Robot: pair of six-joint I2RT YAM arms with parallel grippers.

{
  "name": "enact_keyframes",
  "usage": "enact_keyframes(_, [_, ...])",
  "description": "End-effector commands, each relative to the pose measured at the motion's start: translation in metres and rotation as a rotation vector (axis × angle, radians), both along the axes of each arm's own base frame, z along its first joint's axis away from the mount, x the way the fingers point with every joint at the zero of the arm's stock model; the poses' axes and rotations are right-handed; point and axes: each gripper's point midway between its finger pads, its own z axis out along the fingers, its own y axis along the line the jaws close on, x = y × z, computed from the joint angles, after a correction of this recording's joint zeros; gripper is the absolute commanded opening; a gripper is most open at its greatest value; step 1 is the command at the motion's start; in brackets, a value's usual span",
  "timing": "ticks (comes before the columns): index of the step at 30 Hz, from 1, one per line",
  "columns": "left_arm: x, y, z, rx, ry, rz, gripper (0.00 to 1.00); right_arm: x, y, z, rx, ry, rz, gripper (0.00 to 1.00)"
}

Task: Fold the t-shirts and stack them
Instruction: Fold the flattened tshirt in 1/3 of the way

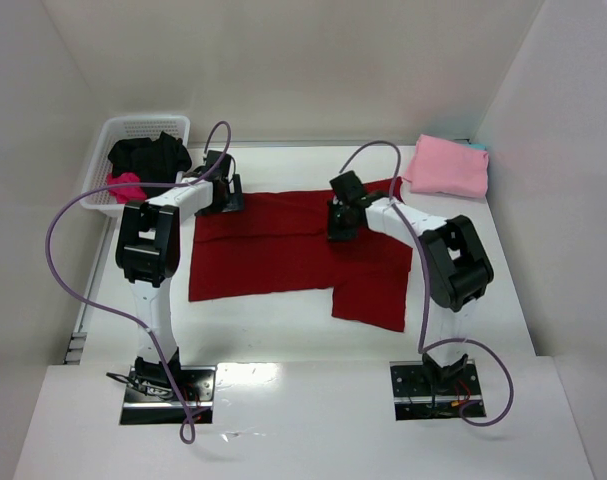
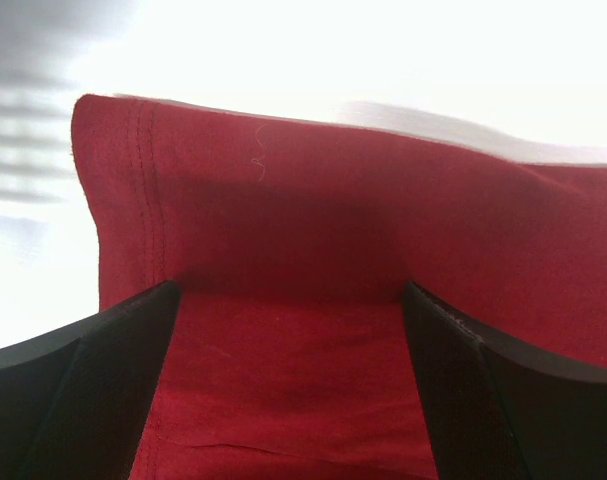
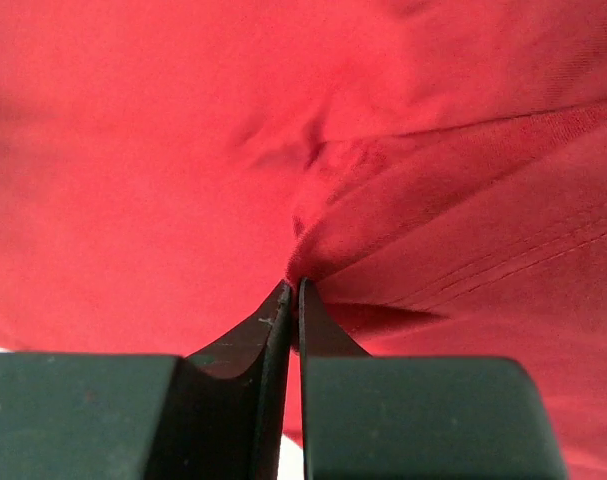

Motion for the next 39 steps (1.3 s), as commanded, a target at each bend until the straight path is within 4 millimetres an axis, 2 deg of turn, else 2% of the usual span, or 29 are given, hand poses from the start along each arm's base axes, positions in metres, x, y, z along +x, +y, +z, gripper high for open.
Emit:
enact_keyframes(1, [-0.008, 0.005, -0.012, 0.017, 0.049, -0.02, 0.99, -0.026, 0.034, 0.008, 0.07, 0.026, 0.05, 0.1])
enact_keyframes(3, [-0.008, 0.005, -0.012, 0.017, 0.049, -0.02, 0.99, -0.039, 0.038, 0.011, 0.072, 0.048, 0.05, 0.18])
enact_keyframes(4, [-0.008, 0.005, -0.012, 0.017, 0.049, -0.02, 0.99, -0.046, 0.038, 0.014, 0.06, 0.041, 0.057, 0.28])
enact_keyframes(7, [-0.008, 0.005, -0.012, 0.017, 0.049, -0.02, 0.99, -0.057, 0.022, 0.014, 0.023, 0.055, 0.001, 0.34])
enact_keyframes(9, [-0.008, 0.005, -0.012, 0.017, 0.049, -0.02, 0.99, -0.054, 0.017, 0.03, 0.022, 0.005, -0.026, 0.53])
enact_keyframes(10, [-0.008, 0.003, -0.012, 0.009, 0.05, -0.025, 0.99, -0.056, 0.011, 0.028, 0.002, 0.005, -0.037, 0.65])
enact_keyframes(14, [-0.008, 0.003, -0.012, 0.009, 0.05, -0.025, 0.99, -0.058, -0.001, 0.032, -0.041, -0.006, -0.075, 0.86])
enact_keyframes(15, [-0.008, 0.003, -0.012, 0.009, 0.05, -0.025, 0.99, -0.055, 0.001, 0.043, -0.024, -0.031, -0.076, 0.88])
enact_keyframes(17, [-0.008, 0.003, -0.012, 0.009, 0.05, -0.025, 0.99, -0.045, -0.013, 0.049, -0.035, -0.057, -0.122, 0.89])
enact_keyframes(18, [-0.008, 0.003, -0.012, 0.009, 0.05, -0.025, 0.99, -0.035, -0.019, 0.061, -0.034, -0.104, -0.16, 0.89])
enact_keyframes(21, [-0.008, 0.004, -0.012, 0.014, 0.051, -0.032, 0.99, -0.013, -0.043, 0.072, -0.046, -0.17, -0.229, 0.89])
enact_keyframes(23, [-0.008, 0.002, -0.013, 0.005, 0.052, -0.038, 0.99, 0.005, -0.068, 0.066, -0.069, -0.185, -0.296, 0.89])
enact_keyframes(24, [-0.008, 0.0, -0.013, -0.003, 0.053, -0.043, 0.99, 0.011, -0.075, 0.055, -0.091, -0.164, -0.304, 0.89])
enact_keyframes(26, [-0.008, 0.0, -0.013, -0.003, 0.054, -0.043, 0.99, 0.023, -0.088, 0.05, -0.119, -0.16, -0.326, 0.89])
enact_keyframes(27, [-0.008, 0.0, -0.013, -0.003, 0.054, -0.043, 0.99, 0.033, -0.091, 0.054, -0.125, -0.184, -0.332, 0.89])
enact_keyframes(28, [-0.008, 0.0, -0.013, -0.003, 0.054, -0.043, 0.99, 0.036, -0.094, 0.048, -0.155, -0.18, -0.336, 0.89])
enact_keyframes(31, [-0.008, 0.0, -0.013, -0.003, 0.054, -0.043, 0.99, 0.05, -0.092, 0.048, -0.17, -0.205, -0.32, 0.84])
enact_keyframes(32, [-0.008, 0.0, -0.013, -0.003, 0.054, -0.043, 0.99, 0.052, -0.092, 0.039, -0.186, -0.189, -0.308, 0.82])
enact_keyframes(36, [-0.008, 0.0, -0.013, -0.003, 0.054, -0.043, 0.99, 0.06, -0.084, 0.026, -0.184, -0.163, -0.272, 0.77])
enact_keyframes(39, [-0.008, 0.0, -0.013, -0.003, 0.054, -0.043, 0.99, 0.064, -0.083, 0.014, -0.192, -0.148, -0.27, 0.77])
